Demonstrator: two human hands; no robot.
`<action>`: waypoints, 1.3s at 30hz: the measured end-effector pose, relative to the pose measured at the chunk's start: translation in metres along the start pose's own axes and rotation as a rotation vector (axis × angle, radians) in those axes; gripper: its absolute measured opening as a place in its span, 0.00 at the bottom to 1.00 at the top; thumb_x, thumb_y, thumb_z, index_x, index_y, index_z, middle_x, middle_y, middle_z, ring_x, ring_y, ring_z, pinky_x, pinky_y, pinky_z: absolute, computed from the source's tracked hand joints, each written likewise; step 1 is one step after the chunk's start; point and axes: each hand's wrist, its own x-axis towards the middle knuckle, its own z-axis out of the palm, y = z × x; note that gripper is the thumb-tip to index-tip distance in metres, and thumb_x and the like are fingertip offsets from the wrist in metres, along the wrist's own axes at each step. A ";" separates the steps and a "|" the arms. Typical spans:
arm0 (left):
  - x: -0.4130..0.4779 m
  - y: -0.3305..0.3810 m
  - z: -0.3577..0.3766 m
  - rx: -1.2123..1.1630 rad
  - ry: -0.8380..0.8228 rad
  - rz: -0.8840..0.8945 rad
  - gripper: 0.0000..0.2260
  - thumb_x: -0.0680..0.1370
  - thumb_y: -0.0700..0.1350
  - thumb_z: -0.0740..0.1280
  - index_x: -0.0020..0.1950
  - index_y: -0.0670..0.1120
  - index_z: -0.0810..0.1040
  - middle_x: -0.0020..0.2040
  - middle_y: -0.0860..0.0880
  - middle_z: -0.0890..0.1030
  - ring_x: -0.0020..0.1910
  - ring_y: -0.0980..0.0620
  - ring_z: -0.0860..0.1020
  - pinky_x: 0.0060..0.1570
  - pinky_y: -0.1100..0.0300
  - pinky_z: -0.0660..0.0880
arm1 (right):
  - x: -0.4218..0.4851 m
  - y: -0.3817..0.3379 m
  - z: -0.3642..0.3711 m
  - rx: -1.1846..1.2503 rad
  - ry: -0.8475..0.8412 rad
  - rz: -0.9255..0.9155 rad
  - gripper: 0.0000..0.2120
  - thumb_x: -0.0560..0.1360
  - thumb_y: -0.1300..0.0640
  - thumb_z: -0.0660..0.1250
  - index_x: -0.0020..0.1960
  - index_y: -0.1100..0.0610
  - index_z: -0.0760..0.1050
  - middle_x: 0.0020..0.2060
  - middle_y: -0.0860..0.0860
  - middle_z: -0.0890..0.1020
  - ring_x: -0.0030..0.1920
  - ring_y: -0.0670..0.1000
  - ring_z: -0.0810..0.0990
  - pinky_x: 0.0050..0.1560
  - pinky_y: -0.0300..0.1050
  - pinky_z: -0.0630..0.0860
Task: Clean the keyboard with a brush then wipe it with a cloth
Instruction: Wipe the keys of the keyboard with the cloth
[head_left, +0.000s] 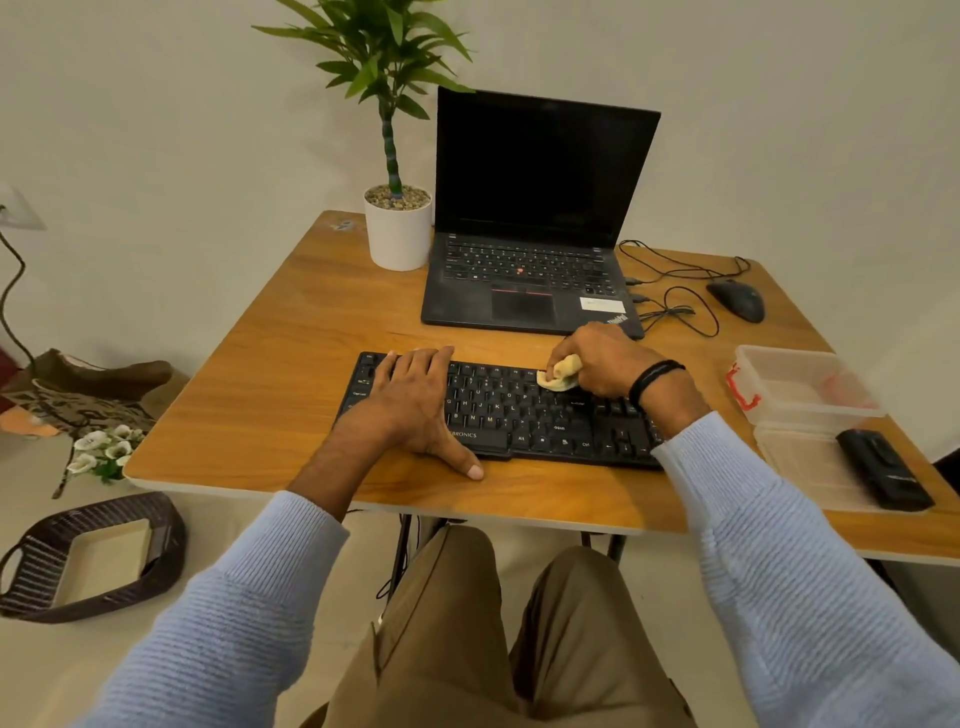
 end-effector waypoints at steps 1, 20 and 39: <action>0.000 0.000 0.000 0.000 0.002 0.003 0.73 0.53 0.75 0.77 0.83 0.50 0.38 0.83 0.46 0.47 0.82 0.42 0.44 0.79 0.41 0.38 | 0.003 -0.004 -0.001 -0.014 0.052 -0.010 0.14 0.73 0.60 0.71 0.53 0.42 0.82 0.54 0.53 0.80 0.58 0.57 0.74 0.59 0.58 0.74; 0.002 -0.005 0.004 0.012 0.017 0.004 0.73 0.51 0.78 0.75 0.83 0.50 0.39 0.83 0.47 0.48 0.82 0.44 0.45 0.79 0.39 0.39 | -0.008 0.017 0.003 0.087 0.073 0.088 0.16 0.75 0.65 0.69 0.58 0.49 0.82 0.49 0.50 0.79 0.54 0.54 0.78 0.53 0.49 0.75; 0.005 -0.005 0.003 0.021 0.012 0.005 0.73 0.49 0.79 0.72 0.83 0.51 0.41 0.83 0.46 0.49 0.82 0.43 0.47 0.79 0.40 0.39 | -0.054 -0.048 0.051 0.343 0.527 0.276 0.20 0.74 0.68 0.67 0.62 0.54 0.79 0.53 0.55 0.83 0.54 0.57 0.81 0.56 0.49 0.78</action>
